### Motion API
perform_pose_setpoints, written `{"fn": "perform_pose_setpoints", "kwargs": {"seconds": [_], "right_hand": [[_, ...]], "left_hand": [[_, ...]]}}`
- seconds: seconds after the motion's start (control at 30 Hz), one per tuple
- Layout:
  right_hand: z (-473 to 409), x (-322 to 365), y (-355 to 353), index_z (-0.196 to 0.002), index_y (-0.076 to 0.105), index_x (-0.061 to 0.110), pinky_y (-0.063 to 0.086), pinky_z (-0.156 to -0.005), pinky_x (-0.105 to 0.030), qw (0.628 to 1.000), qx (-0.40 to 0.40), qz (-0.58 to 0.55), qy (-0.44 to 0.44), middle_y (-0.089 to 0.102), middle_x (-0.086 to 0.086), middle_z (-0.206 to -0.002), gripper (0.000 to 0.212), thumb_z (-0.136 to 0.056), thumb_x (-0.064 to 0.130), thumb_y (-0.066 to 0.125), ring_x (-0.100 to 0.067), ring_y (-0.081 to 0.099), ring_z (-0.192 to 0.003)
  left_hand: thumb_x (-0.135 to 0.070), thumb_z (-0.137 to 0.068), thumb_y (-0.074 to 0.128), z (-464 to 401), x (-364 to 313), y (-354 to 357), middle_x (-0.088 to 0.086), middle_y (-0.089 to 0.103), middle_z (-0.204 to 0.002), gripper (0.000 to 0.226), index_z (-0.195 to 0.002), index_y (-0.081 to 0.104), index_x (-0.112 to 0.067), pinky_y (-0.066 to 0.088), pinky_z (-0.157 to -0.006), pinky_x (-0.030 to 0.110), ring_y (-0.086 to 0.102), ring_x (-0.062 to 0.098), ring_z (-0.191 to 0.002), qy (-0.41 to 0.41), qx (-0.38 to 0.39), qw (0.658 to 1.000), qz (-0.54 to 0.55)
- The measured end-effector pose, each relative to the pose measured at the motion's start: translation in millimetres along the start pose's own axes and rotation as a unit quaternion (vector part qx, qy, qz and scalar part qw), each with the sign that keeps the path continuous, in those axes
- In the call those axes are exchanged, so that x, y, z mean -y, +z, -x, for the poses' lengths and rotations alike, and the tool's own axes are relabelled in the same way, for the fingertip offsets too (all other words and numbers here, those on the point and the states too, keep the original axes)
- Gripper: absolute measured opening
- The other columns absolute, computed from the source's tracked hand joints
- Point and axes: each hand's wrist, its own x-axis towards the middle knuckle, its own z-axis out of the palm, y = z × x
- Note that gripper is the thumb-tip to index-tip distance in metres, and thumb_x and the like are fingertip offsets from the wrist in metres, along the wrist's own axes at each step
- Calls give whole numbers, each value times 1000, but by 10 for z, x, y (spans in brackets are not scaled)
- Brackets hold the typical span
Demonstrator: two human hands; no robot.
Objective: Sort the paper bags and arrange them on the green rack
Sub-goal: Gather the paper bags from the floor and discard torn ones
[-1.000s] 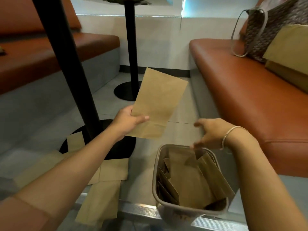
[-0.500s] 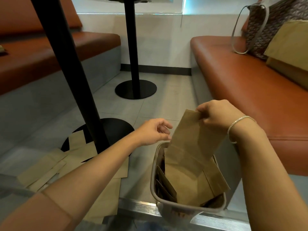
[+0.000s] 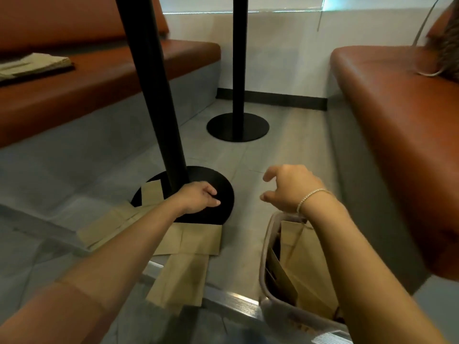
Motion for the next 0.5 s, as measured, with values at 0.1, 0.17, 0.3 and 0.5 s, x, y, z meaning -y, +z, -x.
{"fn": "perform_pose_setpoints", "kwargs": {"seconds": [0.1,0.17,0.3,0.5], "right_hand": [[-243,364,342,-122,55,20,47,-88,-35,998,7,-57,-12,57,-7,-124,37,-88,32,61,-27,55,-111],[-434,585,705,-120,56,18,47,-85,-34,996,39,-78,-16,58,-7,-122,36,-88,31,61,-27,55,-111],[-862,847,1627,-116,57,13,44,-74,-29,989,129,-77,3,60,-8,-116,30,-88,23,55,-26,57,-104],[-1195,869,2670,-118,58,5,47,-84,-31,976,171,-87,103,58,-13,-122,34,-86,17,54,-29,57,-111]], "left_hand": [[-26,-84,69,-174,487,-29,4,60,-117,34,-115,58,-19,47,-92,32,56,18,-106,-52,-21,998,-17],[-26,-85,67,-267,843,15,5,58,-119,34,-116,58,-17,43,-84,28,52,15,-100,-79,-10,995,-67],[-28,-88,63,-418,1454,101,7,53,-126,39,-123,53,-13,40,-91,27,50,20,-112,-136,50,977,-155],[-32,-90,58,-806,2087,294,14,44,-138,59,-139,36,-5,38,-97,28,44,27,-125,-150,81,956,-237]]}}
